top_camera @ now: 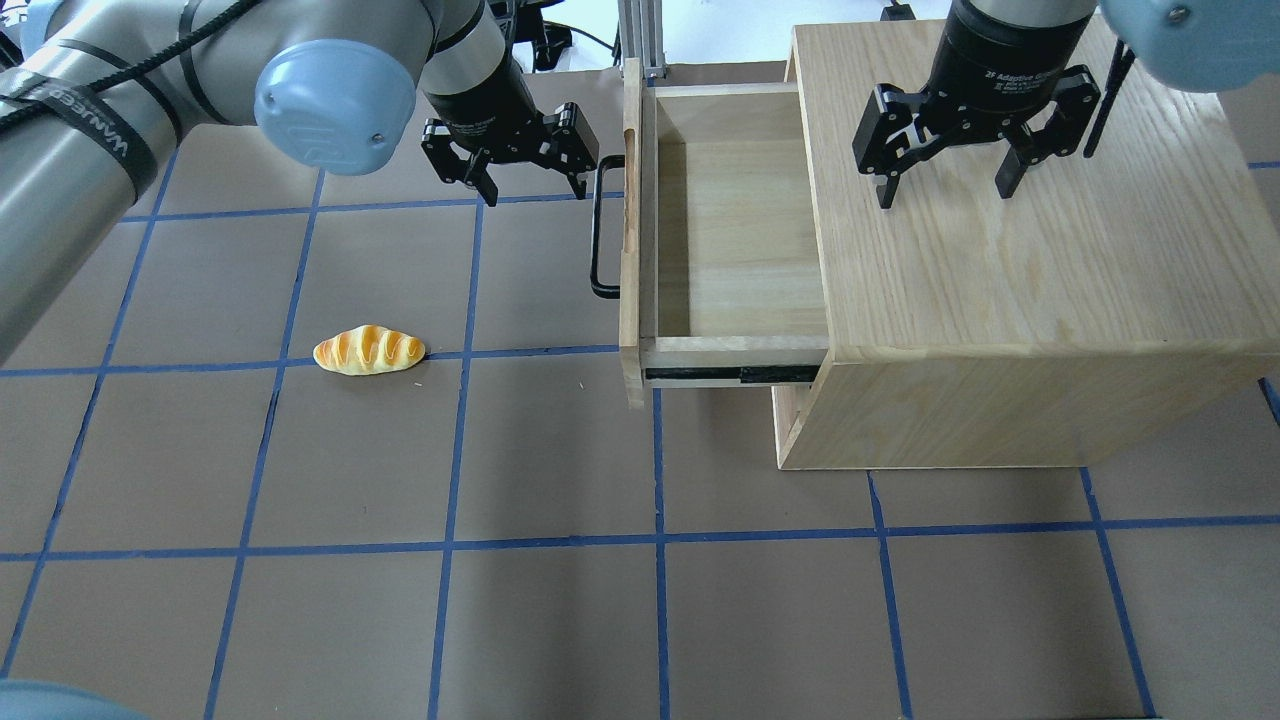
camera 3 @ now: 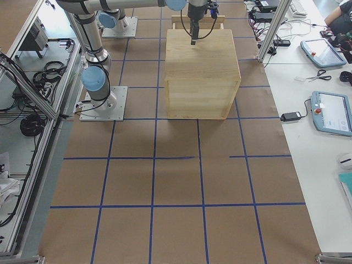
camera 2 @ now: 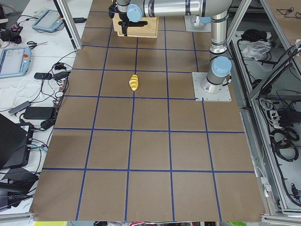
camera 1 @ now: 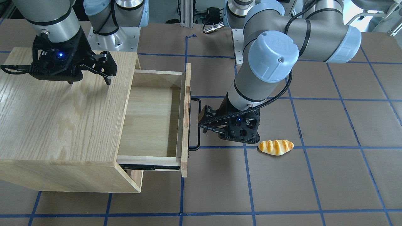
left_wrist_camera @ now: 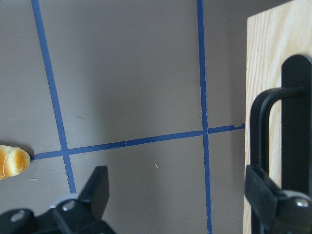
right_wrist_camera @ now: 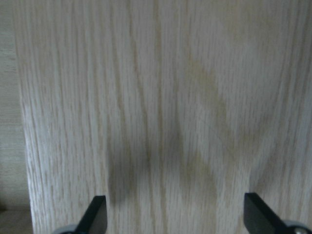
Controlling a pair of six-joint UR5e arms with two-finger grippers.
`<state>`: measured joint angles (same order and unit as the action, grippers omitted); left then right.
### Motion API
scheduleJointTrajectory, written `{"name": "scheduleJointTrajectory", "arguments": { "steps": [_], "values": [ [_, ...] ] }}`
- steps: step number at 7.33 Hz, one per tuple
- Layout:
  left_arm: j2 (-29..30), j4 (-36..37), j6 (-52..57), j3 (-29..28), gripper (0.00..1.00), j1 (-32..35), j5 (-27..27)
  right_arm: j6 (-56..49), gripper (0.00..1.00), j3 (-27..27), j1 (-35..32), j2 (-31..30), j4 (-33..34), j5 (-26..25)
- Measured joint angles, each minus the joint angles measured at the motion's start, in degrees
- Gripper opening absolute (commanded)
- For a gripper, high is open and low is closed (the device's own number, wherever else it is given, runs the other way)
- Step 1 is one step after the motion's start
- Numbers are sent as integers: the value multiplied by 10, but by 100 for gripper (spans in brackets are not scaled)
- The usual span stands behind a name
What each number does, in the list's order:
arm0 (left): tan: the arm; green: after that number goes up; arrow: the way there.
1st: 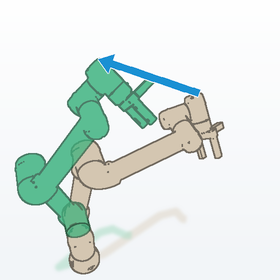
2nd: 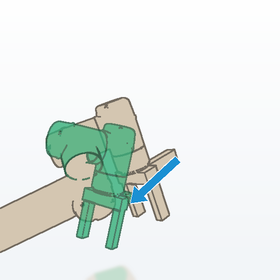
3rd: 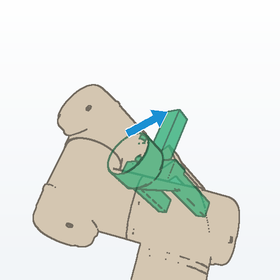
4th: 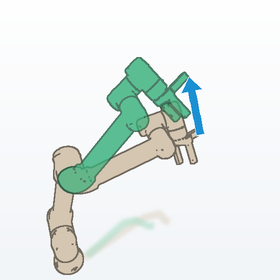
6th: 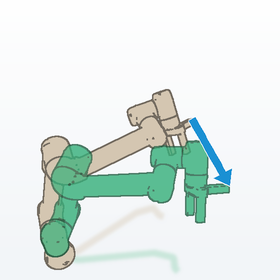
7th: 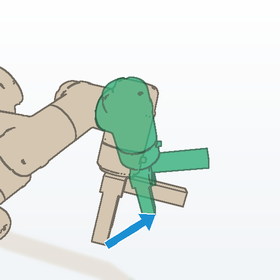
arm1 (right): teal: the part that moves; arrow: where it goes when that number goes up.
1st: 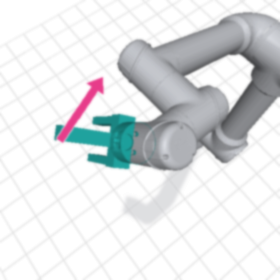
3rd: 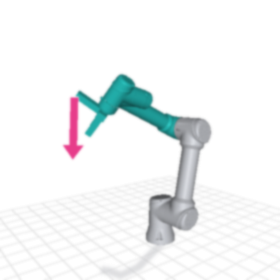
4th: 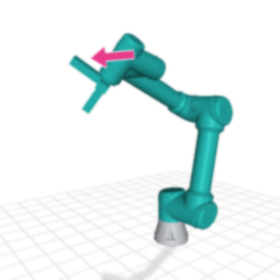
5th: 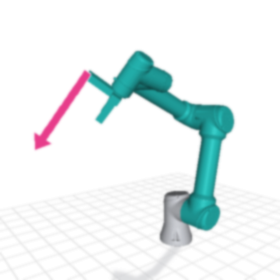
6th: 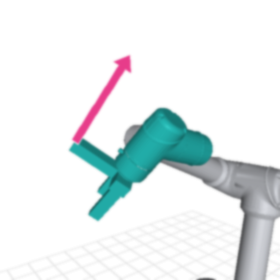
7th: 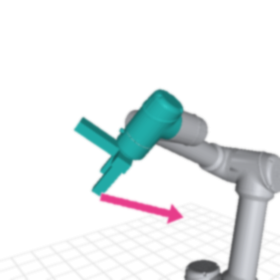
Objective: Open upper drawer
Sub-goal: 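Pull the drawer farther out with the left gripper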
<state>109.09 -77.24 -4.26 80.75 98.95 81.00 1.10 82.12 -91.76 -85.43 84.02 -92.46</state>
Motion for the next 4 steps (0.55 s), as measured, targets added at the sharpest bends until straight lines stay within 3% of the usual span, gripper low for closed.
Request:
{"name": "scheduleJointTrajectory", "arguments": {
  "steps": [4],
  "values": [
    [-1,0,-18,4,100,8,-22,0,100,0,0,0,0,0]
  ]
}}
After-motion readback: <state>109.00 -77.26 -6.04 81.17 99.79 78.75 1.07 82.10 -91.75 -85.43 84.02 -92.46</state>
